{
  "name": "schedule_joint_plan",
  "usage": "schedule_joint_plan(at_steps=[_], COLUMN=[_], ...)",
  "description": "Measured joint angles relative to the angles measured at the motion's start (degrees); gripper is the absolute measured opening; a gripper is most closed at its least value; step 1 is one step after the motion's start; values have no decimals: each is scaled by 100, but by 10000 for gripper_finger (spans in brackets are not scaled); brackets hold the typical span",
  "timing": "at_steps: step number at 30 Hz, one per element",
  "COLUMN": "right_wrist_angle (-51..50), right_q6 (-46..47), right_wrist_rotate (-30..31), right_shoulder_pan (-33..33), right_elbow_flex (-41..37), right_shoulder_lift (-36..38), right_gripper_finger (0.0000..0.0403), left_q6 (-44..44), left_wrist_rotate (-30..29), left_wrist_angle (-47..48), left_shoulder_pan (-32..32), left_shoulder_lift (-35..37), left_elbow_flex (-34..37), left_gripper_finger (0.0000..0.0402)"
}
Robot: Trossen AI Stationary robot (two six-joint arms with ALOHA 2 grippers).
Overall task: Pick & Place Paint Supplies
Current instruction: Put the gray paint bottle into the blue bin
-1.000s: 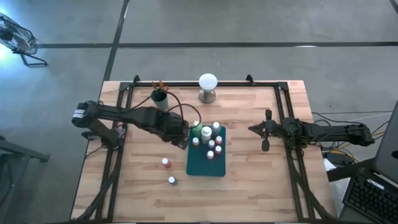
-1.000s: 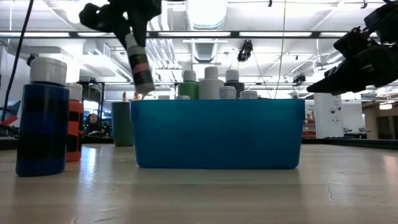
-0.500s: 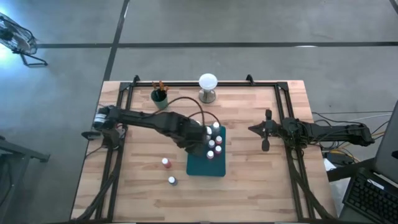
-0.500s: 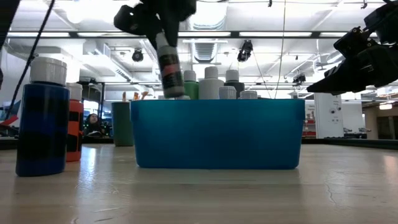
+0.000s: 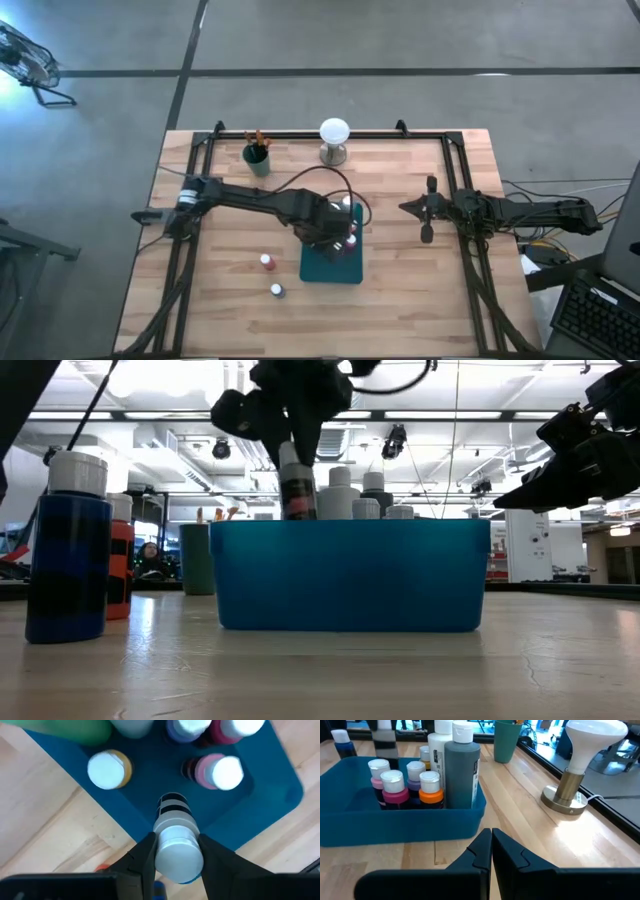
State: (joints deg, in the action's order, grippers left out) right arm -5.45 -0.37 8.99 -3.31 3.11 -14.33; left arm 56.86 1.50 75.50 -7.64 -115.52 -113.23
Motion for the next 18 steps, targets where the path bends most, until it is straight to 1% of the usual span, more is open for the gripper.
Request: schedule_joint_plan(at_steps=[8, 18], right_wrist_angle=[-1, 0], right_q6=[-2, 36], right_wrist_rotate=[-1, 0], right_shoulder_pan=[2, 2], right_elbow_flex=[-1, 0], right_shoulder_lift=[2, -2], right_gripper_finger=[8, 8], left_q6=[-46, -168], left_wrist_rotate=[40, -9], left_wrist_angle=[-2, -332], left_shoulder_pan=[68, 248], left_shoulder_lift=[-313, -490], left_elbow_flex=[0, 2], left_gripper_finger=[122, 122])
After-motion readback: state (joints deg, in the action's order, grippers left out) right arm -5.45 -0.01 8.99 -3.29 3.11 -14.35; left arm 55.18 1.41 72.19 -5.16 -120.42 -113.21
